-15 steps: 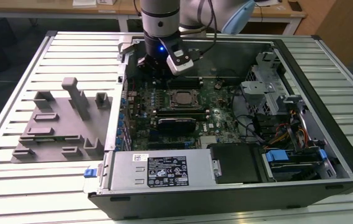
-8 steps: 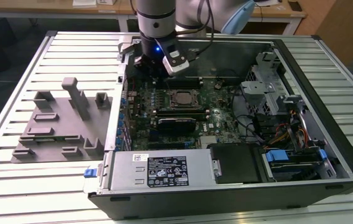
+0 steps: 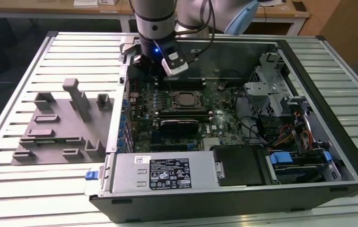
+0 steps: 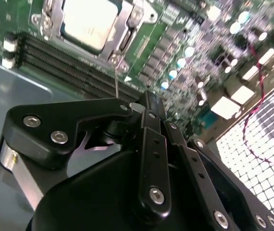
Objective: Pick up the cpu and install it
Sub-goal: 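Install the first cpu locking lever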
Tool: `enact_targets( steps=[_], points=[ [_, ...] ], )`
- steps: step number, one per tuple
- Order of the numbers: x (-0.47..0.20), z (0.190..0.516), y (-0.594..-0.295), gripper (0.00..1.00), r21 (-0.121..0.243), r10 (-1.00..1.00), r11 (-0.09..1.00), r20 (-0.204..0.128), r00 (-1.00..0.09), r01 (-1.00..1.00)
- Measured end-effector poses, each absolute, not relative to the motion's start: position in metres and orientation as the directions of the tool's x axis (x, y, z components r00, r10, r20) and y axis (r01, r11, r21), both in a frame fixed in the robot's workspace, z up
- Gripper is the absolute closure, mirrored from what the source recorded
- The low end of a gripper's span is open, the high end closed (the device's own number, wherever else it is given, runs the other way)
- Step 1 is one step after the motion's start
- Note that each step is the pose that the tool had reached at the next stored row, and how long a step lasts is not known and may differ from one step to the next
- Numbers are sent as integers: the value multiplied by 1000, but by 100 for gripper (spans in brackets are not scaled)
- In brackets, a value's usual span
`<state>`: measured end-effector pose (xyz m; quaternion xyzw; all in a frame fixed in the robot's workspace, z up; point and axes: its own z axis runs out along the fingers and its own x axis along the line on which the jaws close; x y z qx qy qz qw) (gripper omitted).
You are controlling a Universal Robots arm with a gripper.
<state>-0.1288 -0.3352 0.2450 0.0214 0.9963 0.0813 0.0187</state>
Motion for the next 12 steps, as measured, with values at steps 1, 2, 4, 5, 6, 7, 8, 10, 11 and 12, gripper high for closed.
enact_targets(
  steps=[1,2,4,5,6,7,8,10,11,12],
  points=[
    [-129,245,-335,89,175,46,984,-33,-998,40],
    [-130,245,-335,89,186,46,982,-32,-998,40],
    [-130,245,-335,89,202,47,979,-32,-998,39],
    [-130,245,-335,89,211,47,977,-31,-998,40],
    [-130,245,-335,89,219,48,975,-31,-998,40],
    [-130,245,-335,89,228,48,973,-31,-998,40],
    [-130,245,-335,89,237,48,971,-30,-998,40],
    [-130,245,-335,89,255,49,966,-29,-998,40],
    [-130,245,-335,89,262,49,964,-29,-998,40],
    [-130,245,-335,89,265,49,964,-29,-998,40]
  ],
)
